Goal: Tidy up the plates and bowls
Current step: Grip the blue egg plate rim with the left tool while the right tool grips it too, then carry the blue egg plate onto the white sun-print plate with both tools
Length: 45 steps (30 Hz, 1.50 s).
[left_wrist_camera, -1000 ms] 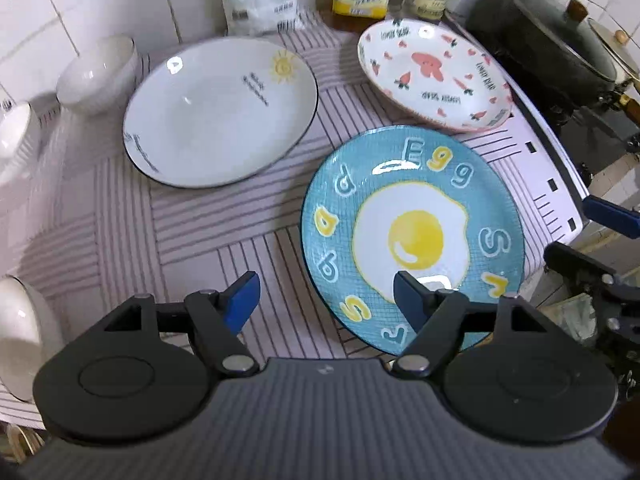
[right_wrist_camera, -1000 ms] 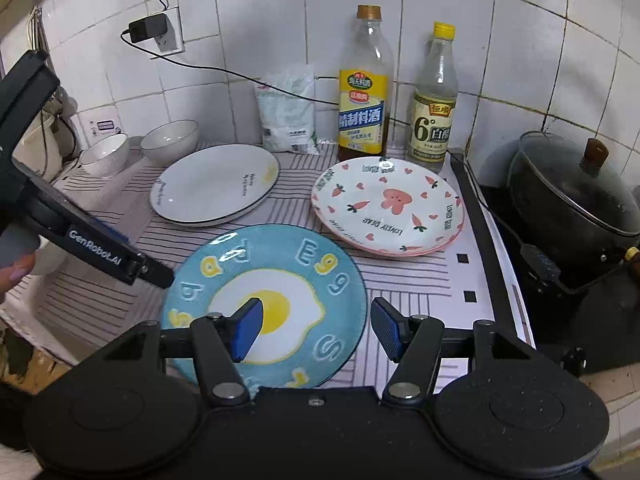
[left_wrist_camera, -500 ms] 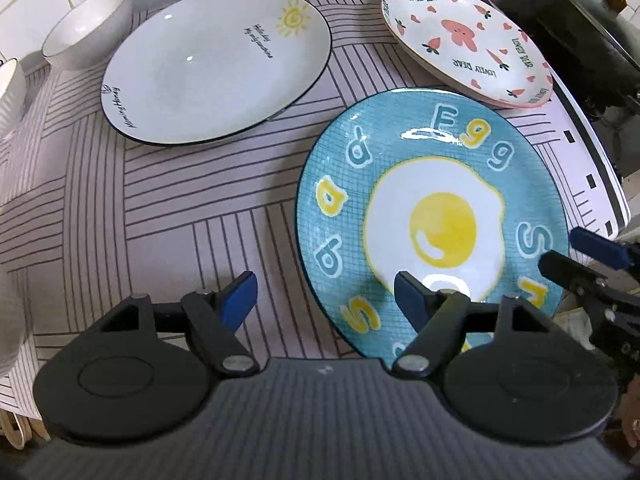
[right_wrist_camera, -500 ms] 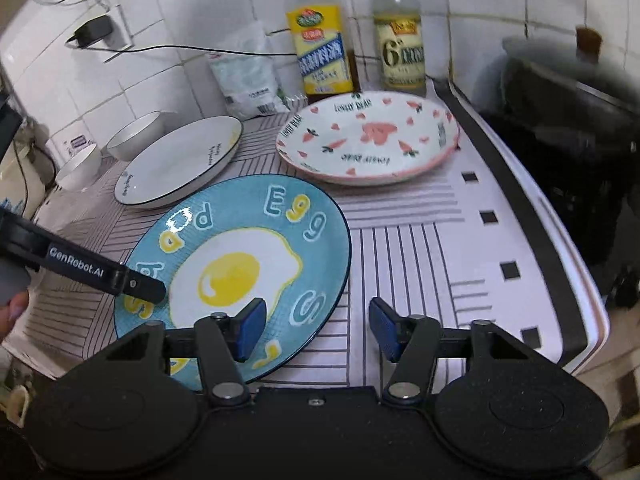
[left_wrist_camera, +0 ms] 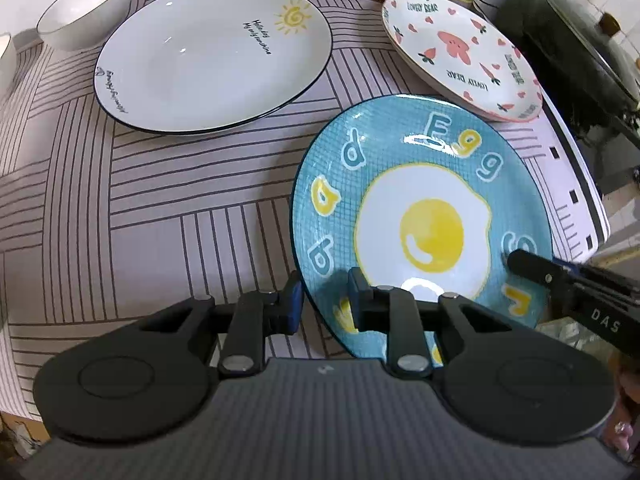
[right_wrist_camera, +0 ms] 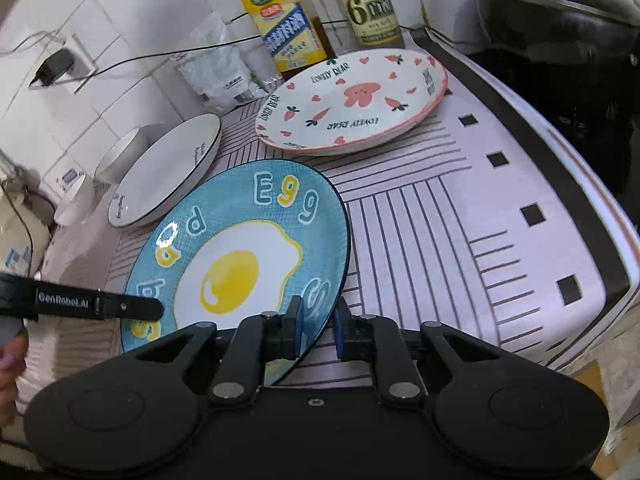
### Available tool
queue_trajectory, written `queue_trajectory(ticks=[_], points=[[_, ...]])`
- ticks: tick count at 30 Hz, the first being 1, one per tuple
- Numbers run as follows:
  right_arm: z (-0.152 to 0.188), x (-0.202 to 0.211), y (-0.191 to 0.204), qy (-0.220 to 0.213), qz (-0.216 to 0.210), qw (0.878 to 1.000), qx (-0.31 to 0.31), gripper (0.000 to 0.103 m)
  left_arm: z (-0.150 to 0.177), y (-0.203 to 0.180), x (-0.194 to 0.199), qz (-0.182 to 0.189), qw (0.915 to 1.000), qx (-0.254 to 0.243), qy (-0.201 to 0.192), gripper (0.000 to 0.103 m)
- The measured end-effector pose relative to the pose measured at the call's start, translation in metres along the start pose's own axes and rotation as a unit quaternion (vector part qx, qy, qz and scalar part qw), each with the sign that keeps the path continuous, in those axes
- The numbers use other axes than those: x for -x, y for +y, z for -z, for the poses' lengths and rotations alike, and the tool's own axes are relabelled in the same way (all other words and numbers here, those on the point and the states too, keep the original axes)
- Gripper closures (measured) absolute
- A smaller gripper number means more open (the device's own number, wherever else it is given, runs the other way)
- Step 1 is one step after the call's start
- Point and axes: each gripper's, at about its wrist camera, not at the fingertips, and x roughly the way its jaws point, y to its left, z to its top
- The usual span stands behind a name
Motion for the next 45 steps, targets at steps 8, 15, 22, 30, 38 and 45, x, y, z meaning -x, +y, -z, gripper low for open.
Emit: queue_trajectory(ticks=[8,15,22,30,38,45], points=[[0.002,0.009,0.012,-0.004,0.006,1.000,0.015,0.084,0.004,0.005,0.008,-0.004,0.9998,-0.007,-0.019,0.081],[0.000,0.021,0.029,-0.004,0.011,0.999,0.041,0.085,0.014,0.014,0.027,-0.001,0.9998,0.001,-0.019,0.081],[-0.009,0.034,0.039,-0.011,-0.021,0.999,0.041,0.084,0.016,0.016,0.058,-0.022,0.9990,0.000,-0.039,0.081],[-0.031,0.037,0.066,-0.018,-0.054,0.996,0.070,0.084,0.005,0.033,0.092,-0.021,0.9982,0.029,-0.047,0.081],[-0.062,0.024,0.093,-0.011,-0.068,0.994,0.085,0.084,-0.023,0.057,0.110,-0.029,0.9972,0.037,-0.058,0.081],[-0.084,0.003,0.111,-0.017,-0.072,0.994,0.076,0.084,-0.053,0.079,0.106,-0.030,0.9974,0.029,-0.059,0.081]])
